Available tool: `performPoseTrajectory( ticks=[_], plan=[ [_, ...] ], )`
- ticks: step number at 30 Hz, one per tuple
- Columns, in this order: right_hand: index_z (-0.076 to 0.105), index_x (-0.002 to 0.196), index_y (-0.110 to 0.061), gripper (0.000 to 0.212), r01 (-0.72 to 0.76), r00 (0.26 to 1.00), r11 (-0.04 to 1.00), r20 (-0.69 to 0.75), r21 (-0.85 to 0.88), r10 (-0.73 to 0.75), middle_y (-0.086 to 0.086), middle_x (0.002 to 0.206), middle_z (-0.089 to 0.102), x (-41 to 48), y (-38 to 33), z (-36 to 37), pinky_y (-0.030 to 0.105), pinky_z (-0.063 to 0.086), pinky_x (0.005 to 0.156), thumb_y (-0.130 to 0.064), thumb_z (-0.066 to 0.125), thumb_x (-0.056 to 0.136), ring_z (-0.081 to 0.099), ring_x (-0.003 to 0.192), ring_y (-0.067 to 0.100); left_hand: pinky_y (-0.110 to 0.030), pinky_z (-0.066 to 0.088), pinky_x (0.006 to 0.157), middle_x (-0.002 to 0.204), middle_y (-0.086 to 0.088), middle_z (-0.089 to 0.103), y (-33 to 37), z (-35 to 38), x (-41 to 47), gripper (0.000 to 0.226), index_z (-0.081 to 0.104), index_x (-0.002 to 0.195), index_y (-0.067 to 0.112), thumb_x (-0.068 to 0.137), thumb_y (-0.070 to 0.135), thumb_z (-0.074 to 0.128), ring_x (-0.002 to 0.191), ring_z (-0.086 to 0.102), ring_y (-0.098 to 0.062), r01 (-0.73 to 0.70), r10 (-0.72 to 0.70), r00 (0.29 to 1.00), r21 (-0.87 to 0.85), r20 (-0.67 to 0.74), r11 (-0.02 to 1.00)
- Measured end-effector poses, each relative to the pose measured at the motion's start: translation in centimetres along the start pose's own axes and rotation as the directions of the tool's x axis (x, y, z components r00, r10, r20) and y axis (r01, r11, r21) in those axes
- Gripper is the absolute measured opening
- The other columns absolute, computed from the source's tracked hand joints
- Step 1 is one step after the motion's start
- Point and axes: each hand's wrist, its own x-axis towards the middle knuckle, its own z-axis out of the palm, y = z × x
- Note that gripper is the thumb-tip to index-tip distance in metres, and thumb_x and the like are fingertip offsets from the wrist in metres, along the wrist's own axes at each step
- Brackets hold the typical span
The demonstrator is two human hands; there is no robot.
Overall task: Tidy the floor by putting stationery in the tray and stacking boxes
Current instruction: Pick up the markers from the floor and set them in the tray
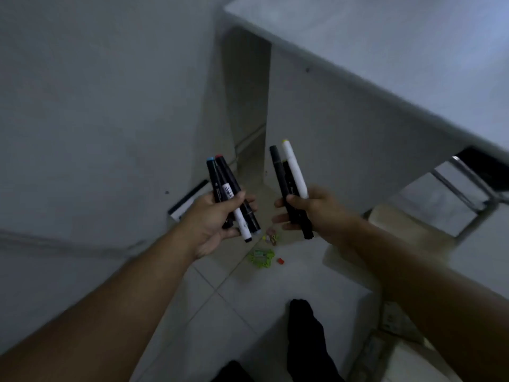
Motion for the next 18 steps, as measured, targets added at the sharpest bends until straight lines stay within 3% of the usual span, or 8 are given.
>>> performPoseTrajectory(
  ticks=[7,13,18],
  plan=[
    [0.049,0.118,-0.002,0.022,0.096,0.991,0.988,-0.100,0.122,-0.083,0.019,0.107,0.066,-13.7,-14.3,2.7,0.046,0.058,0.082,-0.010,0.049,0.098,0.068,0.097,0.039,-0.036,0.059,0.071,0.108,-0.014,0.070,12.3,3.6,-14.1,0.033,0.058,0.119,-0.001,0.089,0.011,0.060,0.091,0.070,-0.020,-0.052,0.053,0.998,0.040,-0.020,0.998],
    [0.054,0.108,-0.010,0.011,0.223,0.969,0.952,-0.157,0.211,-0.192,0.014,0.096,0.070,-21.2,-20.9,4.7,0.037,0.060,0.067,-0.010,0.050,0.098,0.070,0.092,0.037,-0.047,0.052,0.092,0.115,-0.022,0.065,18.7,5.8,-21.6,0.029,0.057,0.116,-0.007,0.091,0.009,0.057,0.102,0.065,-0.029,-0.130,0.130,0.991,0.006,0.040,0.992],
    [0.054,0.111,-0.008,0.014,0.260,0.959,0.933,-0.184,0.251,-0.217,0.014,0.097,0.071,-23.9,-22.4,5.1,0.039,0.060,0.069,-0.009,0.051,0.097,0.071,0.088,0.036,-0.050,0.048,0.096,0.110,-0.019,0.066,20.8,7.2,-23.9,0.021,0.057,0.112,0.002,0.092,0.007,0.053,0.102,0.065,-0.029,-0.161,0.170,0.974,-0.071,0.150,0.984]
  ],
)
